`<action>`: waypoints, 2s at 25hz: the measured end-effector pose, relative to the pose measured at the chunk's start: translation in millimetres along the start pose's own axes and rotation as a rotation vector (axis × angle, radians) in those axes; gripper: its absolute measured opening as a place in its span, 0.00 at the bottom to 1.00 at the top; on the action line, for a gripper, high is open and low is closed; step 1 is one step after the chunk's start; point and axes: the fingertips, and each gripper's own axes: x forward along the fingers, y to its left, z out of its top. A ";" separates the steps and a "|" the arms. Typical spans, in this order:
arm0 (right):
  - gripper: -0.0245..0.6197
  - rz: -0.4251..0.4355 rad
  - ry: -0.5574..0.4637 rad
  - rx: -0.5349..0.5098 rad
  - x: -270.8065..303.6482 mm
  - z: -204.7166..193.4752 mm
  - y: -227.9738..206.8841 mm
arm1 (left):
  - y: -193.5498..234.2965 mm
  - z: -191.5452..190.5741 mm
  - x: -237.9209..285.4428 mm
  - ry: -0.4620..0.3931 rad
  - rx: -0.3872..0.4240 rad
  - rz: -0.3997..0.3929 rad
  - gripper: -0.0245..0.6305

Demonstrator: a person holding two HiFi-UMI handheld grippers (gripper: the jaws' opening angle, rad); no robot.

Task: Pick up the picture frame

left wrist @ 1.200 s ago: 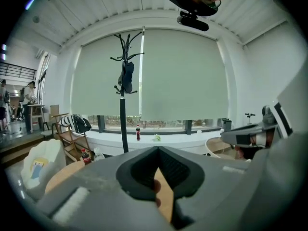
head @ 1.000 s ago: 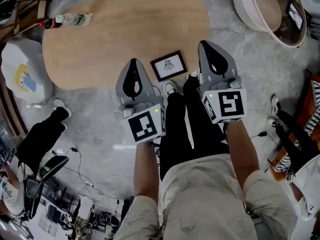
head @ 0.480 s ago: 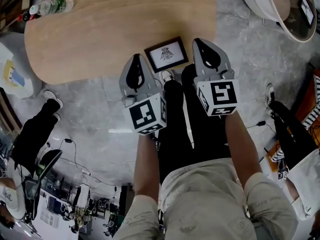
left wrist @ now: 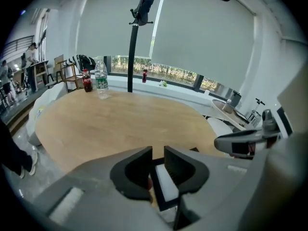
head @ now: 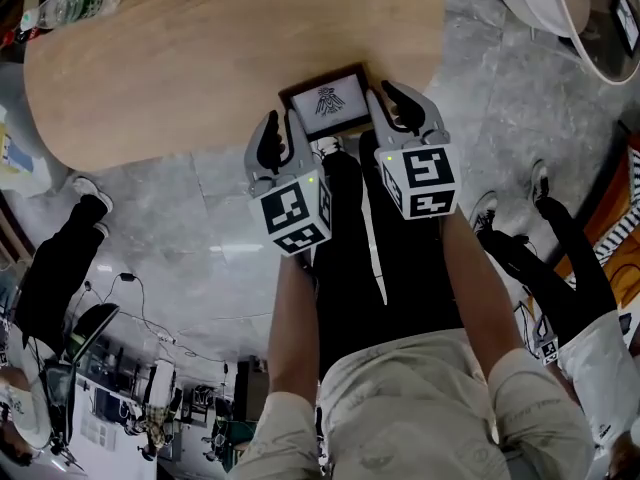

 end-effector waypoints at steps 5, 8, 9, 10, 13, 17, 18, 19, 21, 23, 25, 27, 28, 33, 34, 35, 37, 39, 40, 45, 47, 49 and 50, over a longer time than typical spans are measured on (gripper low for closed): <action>0.16 0.015 0.095 0.016 19.1 -33.4 -2.0 | 2.0 -27.2 17.5 0.062 -0.026 -0.008 0.19; 0.17 0.026 0.127 0.041 26.5 -46.9 -0.6 | 2.7 -42.5 23.2 0.096 -0.036 -0.012 0.21; 0.17 0.025 0.136 0.036 28.3 -50.6 -0.2 | 2.6 -47.4 24.8 0.108 -0.039 -0.013 0.22; 0.17 0.025 0.145 0.029 30.1 -54.3 0.3 | 2.4 -52.1 26.4 0.120 -0.040 -0.015 0.22; 0.18 0.034 0.171 0.024 35.4 -64.7 1.7 | 1.8 -65.4 32.0 0.152 -0.047 -0.015 0.22; 0.19 0.042 0.189 0.028 38.8 -74.8 1.6 | 3.9 -78.9 36.8 0.173 -0.085 0.001 0.22; 0.19 0.045 0.188 0.032 38.9 -75.8 1.5 | 3.8 -80.1 37.0 0.172 -0.089 0.003 0.22; 0.19 0.049 0.187 0.038 39.1 -76.4 1.4 | 3.4 -80.4 37.2 0.171 -0.086 0.004 0.22; 0.18 0.056 0.187 0.056 40.1 -76.5 1.7 | 3.1 -80.3 38.1 0.171 -0.077 0.003 0.22; 0.17 0.058 0.189 0.074 41.5 -76.5 2.7 | 3.8 -80.6 39.2 0.176 -0.075 -0.001 0.22; 0.17 0.054 0.190 0.076 42.1 -76.3 3.4 | 4.5 -80.9 39.4 0.181 -0.076 -0.005 0.21; 0.17 0.047 0.190 0.068 42.0 -75.9 3.5 | 5.3 -80.4 39.0 0.184 -0.080 -0.005 0.20; 0.17 0.043 0.191 0.064 41.5 -75.7 3.4 | 5.5 -79.8 38.4 0.185 -0.080 -0.003 0.19; 0.16 0.024 0.179 0.063 37.5 -71.4 4.8 | 6.6 -70.9 33.9 0.169 -0.062 0.001 0.17; 0.16 0.022 0.172 0.065 36.7 -68.6 5.7 | 7.2 -67.6 32.8 0.163 -0.058 0.000 0.16; 0.16 0.021 0.165 0.066 35.4 -65.2 6.5 | 7.7 -63.9 31.5 0.157 -0.055 0.000 0.16; 0.16 0.017 0.150 0.064 31.6 -57.3 7.6 | 7.6 -55.5 27.8 0.144 -0.049 -0.001 0.16; 0.16 0.015 0.133 0.061 26.1 -48.1 7.4 | 5.2 -45.1 22.7 0.127 -0.040 -0.004 0.16; 0.16 0.014 0.122 0.060 22.5 -43.0 6.8 | 3.1 -39.0 19.5 0.116 -0.034 -0.006 0.16; 0.16 0.004 0.062 0.059 -2.3 -13.9 3.8 | -10.3 -3.9 -1.9 0.056 0.004 -0.016 0.16; 0.16 -0.005 0.030 0.063 -12.2 1.5 2.2 | -15.3 14.3 -9.3 0.025 0.024 -0.022 0.16; 0.16 -0.017 -0.004 0.067 -22.1 18.2 0.5 | -20.4 34.0 -16.8 -0.008 0.046 -0.030 0.16; 0.16 -0.021 -0.018 0.070 -27.8 25.6 0.0 | -23.3 42.7 -21.7 -0.020 0.057 -0.033 0.16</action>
